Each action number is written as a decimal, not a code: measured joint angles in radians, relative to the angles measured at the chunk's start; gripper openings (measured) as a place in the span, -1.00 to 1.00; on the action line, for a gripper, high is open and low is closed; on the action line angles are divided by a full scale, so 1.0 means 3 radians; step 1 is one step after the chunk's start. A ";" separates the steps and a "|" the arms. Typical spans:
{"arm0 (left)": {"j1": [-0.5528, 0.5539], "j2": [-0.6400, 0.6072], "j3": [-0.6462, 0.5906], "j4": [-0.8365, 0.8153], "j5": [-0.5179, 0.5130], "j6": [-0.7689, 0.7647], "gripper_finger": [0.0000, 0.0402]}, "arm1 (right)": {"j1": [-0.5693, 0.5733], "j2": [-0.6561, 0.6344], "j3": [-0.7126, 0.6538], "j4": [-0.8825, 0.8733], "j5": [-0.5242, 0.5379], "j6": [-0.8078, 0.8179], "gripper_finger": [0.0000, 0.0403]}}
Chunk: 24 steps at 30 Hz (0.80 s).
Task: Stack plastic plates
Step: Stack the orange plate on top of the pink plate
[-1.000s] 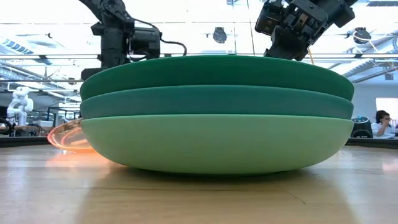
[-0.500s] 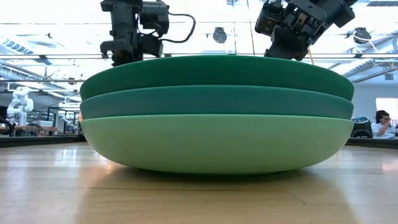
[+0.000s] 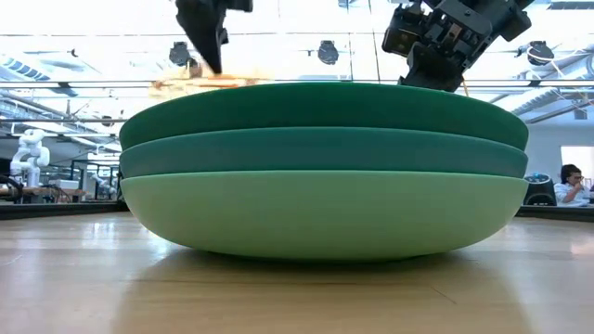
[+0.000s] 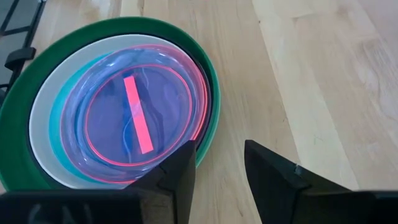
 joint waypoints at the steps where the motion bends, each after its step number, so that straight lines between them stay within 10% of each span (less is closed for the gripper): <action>1: -0.0061 -0.0001 0.0056 -0.0008 0.0000 -0.0084 -0.98 | 0.0000 0.0000 0.0000 0.0000 0.0001 -0.0002 -0.34; 24: -0.0992 0.0716 0.0184 0.1161 -0.0193 -0.0813 -0.98 | -0.0001 0.0000 0.0000 -0.0238 -0.0007 -0.0158 -0.34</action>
